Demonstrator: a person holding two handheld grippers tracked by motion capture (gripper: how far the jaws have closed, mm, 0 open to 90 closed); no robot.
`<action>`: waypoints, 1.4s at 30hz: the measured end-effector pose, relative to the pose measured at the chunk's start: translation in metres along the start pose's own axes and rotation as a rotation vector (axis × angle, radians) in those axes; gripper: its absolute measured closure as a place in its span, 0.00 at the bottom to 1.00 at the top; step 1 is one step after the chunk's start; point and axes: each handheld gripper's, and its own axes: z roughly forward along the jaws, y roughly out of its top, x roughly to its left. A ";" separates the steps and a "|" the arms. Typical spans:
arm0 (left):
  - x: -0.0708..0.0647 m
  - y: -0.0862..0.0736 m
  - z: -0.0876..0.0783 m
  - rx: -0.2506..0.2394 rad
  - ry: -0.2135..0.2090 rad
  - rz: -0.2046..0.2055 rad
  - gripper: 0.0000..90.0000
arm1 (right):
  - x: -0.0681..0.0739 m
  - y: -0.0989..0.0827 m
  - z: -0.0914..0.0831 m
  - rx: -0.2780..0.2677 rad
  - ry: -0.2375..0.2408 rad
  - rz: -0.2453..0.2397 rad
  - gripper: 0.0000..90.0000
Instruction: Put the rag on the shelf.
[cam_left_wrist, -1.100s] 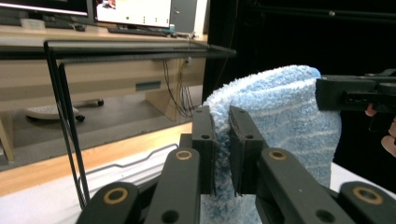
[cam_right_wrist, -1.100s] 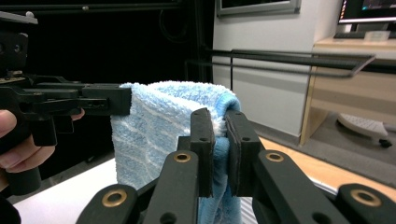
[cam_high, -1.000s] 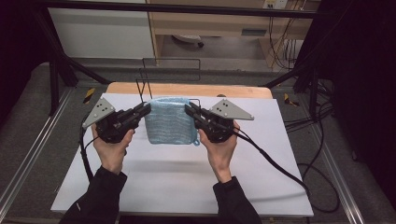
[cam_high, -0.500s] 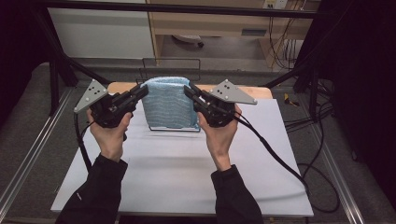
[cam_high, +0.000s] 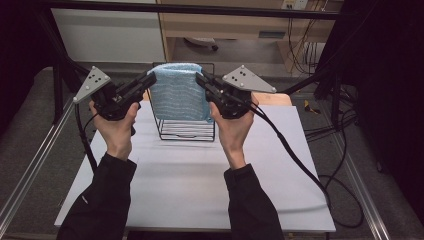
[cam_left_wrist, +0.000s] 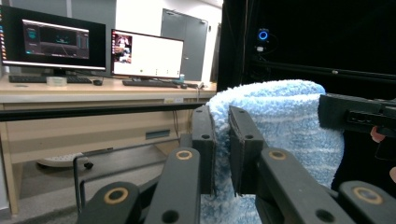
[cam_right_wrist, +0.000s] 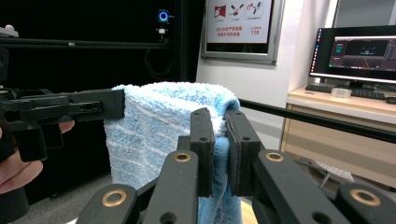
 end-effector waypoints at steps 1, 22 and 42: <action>0.000 0.002 0.001 -0.003 0.002 0.003 0.91 | -0.001 0.002 0.001 -0.003 0.000 -0.003 0.92; 0.009 0.039 0.028 -0.069 0.008 -0.005 0.91 | -0.021 0.042 0.022 -0.064 -0.021 -0.022 0.92; 0.026 0.057 0.053 -0.096 0.041 -0.021 0.91 | -0.039 0.060 0.050 -0.096 -0.035 -0.033 0.92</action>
